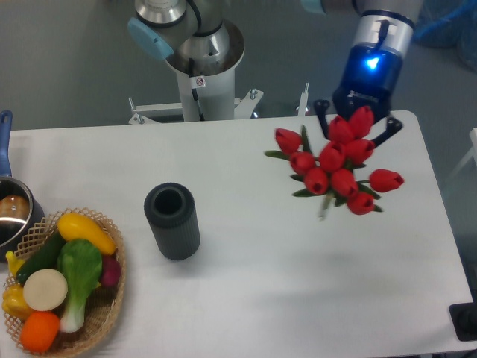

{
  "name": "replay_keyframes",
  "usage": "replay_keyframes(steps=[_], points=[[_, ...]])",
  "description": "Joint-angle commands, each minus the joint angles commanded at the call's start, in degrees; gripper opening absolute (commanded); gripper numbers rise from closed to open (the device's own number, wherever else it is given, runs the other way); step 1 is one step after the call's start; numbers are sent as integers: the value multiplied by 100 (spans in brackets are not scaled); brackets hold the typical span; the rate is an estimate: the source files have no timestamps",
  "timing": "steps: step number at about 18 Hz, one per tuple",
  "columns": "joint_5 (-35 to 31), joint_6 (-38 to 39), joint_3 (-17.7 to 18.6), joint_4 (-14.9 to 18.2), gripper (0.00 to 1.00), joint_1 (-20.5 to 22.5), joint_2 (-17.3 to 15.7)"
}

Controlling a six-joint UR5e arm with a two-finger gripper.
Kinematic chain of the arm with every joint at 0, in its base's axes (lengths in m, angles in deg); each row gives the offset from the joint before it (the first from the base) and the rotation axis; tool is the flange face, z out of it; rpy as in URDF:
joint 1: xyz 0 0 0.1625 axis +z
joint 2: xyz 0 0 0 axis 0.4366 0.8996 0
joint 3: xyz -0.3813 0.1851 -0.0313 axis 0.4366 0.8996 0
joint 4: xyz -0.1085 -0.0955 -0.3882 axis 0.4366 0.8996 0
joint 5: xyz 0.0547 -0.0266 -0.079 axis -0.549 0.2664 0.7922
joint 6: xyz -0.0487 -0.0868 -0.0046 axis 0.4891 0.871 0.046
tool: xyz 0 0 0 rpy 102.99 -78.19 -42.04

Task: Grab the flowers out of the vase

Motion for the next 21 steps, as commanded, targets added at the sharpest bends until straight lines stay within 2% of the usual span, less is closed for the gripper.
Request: replay_keyframes(steps=[4, 7, 9, 11, 14, 21], points=[[-950, -106, -175, 114, 0, -44, 149], [-1661, -115, -491, 457, 4, -105, 316], [-2249, -132, -615, 493, 4, -324, 421], [-2786, -482, -712, 528, 4, -527, 562], [-3201, -633, -738, 712, 3, -589, 659], [-3720, -633, -809, 756, 3, -896, 835]])
